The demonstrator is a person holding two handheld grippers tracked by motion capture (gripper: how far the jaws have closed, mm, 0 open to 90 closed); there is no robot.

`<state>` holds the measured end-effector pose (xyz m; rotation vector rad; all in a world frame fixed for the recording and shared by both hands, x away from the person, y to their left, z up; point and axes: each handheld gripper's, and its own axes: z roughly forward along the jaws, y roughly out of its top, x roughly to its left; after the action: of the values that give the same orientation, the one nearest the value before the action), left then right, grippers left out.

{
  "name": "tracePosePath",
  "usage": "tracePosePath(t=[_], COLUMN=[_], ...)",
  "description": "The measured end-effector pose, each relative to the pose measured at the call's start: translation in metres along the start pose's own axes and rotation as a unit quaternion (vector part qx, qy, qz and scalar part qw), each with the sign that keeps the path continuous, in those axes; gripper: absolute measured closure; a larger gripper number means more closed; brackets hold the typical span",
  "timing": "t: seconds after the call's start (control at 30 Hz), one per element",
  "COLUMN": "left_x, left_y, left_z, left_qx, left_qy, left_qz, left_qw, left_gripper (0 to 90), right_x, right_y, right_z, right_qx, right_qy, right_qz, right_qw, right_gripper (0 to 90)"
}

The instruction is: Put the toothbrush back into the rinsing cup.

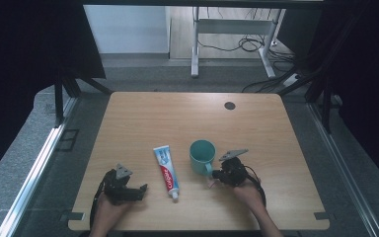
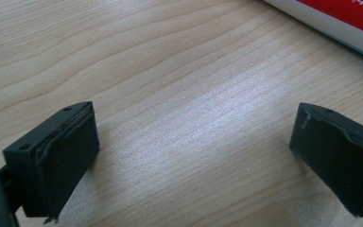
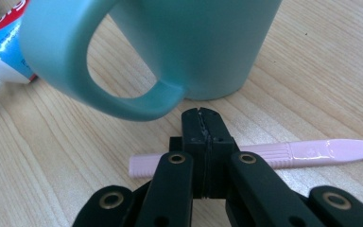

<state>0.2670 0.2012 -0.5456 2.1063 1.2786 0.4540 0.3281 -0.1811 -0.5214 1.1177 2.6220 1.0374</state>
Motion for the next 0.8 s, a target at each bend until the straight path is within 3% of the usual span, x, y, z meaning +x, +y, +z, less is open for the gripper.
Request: tracePosePath(t=[0.43,0.8], left_x=[0.000,0.000], left_y=[0.000,0.000], left_z=[0.000,0.000], left_qx=[0.000,0.000], left_qy=[0.000,0.000], left_qz=[0.000,0.000], left_qw=[1.0000,1.0000], left_gripper=[1.8,1.8], right_x=[-0.004,-0.010], right_y=[-0.011,-0.027], right_z=[-0.006,-0.020], right_qx=[0.009,0.012], right_qy=[-0.005,-0.016], right_qz=[0.003,0.010], right_qw=[0.9999,0.9998], right_gripper=[89.7,89.6])
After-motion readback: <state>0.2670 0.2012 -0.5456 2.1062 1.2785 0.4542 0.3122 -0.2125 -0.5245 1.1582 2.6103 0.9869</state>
